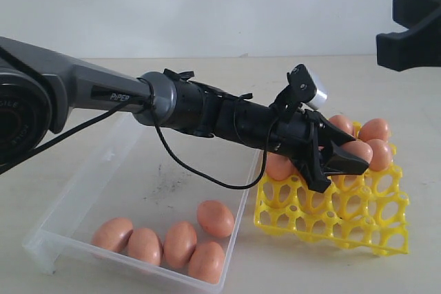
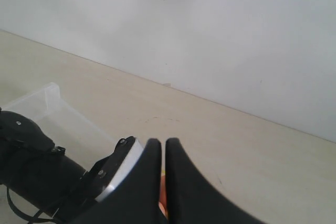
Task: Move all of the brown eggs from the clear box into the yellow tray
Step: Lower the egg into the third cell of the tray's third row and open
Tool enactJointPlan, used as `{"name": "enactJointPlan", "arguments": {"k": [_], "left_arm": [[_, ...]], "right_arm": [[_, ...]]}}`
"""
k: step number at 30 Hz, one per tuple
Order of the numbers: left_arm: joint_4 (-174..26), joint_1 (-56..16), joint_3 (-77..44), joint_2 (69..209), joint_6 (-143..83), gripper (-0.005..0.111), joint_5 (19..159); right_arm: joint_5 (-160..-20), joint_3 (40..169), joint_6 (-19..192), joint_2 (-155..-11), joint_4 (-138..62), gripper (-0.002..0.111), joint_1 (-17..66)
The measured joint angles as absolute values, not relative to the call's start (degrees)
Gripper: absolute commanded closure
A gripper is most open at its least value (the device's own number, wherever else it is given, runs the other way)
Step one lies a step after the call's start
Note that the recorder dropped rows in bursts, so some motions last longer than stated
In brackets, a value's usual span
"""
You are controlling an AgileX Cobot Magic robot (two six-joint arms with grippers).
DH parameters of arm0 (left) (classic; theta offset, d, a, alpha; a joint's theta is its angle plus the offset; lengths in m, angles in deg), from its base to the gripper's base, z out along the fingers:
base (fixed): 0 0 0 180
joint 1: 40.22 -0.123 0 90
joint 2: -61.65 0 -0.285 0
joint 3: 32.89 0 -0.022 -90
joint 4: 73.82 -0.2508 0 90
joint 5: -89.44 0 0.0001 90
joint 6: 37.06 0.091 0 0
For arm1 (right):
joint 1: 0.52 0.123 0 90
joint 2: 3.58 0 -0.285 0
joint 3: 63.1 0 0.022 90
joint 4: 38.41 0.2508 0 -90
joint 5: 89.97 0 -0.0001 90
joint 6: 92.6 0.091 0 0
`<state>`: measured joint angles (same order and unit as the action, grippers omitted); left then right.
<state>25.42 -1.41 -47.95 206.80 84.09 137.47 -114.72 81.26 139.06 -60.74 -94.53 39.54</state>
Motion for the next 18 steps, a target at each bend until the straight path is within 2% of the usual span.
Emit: {"name": "enactJointPlan", "arguments": {"k": [8, 14, 18], "left_arm": [[25.4, -1.4, -47.9, 206.8, 84.1, 0.065, 137.8], [25.4, -1.4, -47.9, 206.8, 84.1, 0.047, 137.9], [25.4, -1.4, -47.9, 206.8, 84.1, 0.045, 137.9]], "right_arm": [[-114.7, 81.3, 139.1, -60.7, -94.5, 0.108, 39.5], [-114.7, 81.3, 139.1, -60.7, -94.5, 0.108, 39.5], [-114.7, 81.3, 139.1, -60.7, -94.5, 0.108, 39.5]]}}
